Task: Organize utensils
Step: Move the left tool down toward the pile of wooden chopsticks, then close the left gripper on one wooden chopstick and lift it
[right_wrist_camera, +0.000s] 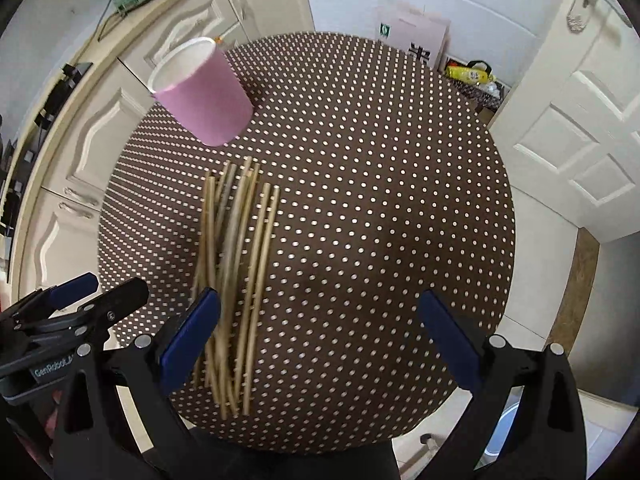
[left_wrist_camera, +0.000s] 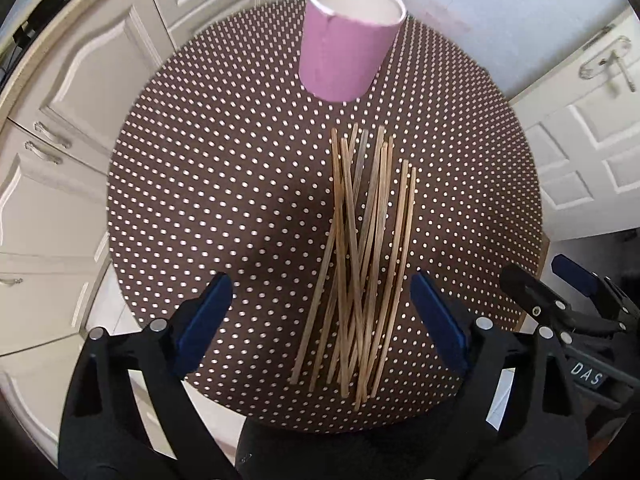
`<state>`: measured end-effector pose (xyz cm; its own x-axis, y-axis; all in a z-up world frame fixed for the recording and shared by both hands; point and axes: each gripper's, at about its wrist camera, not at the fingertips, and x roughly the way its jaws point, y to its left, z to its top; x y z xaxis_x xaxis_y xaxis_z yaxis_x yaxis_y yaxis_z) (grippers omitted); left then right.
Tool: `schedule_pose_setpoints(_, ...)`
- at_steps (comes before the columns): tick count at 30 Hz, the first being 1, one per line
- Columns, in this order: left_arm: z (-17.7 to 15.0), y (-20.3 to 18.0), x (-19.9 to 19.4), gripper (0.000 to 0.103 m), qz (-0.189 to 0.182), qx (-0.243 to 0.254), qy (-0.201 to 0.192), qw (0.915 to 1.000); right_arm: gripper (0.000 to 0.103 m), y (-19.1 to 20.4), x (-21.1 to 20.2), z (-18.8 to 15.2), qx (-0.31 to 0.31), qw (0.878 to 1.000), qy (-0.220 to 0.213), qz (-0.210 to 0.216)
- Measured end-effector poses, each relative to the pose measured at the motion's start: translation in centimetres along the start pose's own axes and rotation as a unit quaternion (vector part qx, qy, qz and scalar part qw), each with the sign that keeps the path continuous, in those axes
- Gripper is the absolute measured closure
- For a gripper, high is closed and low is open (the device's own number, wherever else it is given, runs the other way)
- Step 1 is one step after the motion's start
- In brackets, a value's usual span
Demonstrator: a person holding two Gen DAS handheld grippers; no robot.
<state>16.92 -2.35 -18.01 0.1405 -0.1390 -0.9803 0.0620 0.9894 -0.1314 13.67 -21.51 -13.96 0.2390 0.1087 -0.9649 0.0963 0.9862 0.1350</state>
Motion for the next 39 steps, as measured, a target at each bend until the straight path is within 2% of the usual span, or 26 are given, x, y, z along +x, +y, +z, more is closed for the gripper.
schedule_pose_setpoints(7,1.9,-2.0,2.9,0.028,0.005,0.013,0.037,0.9992,0.007,-2.0,2.5,1.2,0.006,1.000,0.031,0.001)
schedule_pose_setpoints(13,2.9,-4.1,5.4,0.051,0.017,0.035,0.077,0.9963,0.007,-3.2,3.9,1.8,0.009,0.999,0.049,0.004)
schedule_pose_setpoints(15,3.1,-4.4,6.2,0.066,0.009,0.032,0.090,0.9954,0.007,-3.3,4.4,1.9,0.005,0.999,0.054,0.003)
schedule_pose_setpoints(16,3.2,-4.6,6.6,0.068,0.006,0.033,0.097,0.9947,0.007,-3.4,4.6,2.0,0.004,0.998,0.056,0.002)
schedule_pose_setpoints(26,4.4,-7.3,8.6,0.074,0.032,0.052,0.101,0.9930,0.007,-4.6,6.7,1.8,0.028,0.996,0.078,0.022)
schedule_pose_setpoints(27,4.5,-7.7,8.6,0.078,0.031,0.055,0.100,0.9930,0.007,-4.8,7.1,2.0,0.029,0.996,0.078,0.022)
schedule_pose_setpoints(32,5.5,-10.3,9.9,0.085,0.045,0.070,0.102,0.9914,0.007,-5.3,7.6,1.9,0.038,0.996,0.080,0.025)
schedule_pose_setpoints(35,5.7,-10.8,10.9,0.091,0.053,0.064,0.109,0.9906,0.007,-5.7,7.8,2.2,0.039,0.996,0.078,0.022)
schedule_pose_setpoints(39,5.5,-10.5,11.4,0.096,0.046,0.060,0.106,0.9915,0.007,-5.9,7.7,2.1,0.043,0.996,0.080,0.022)
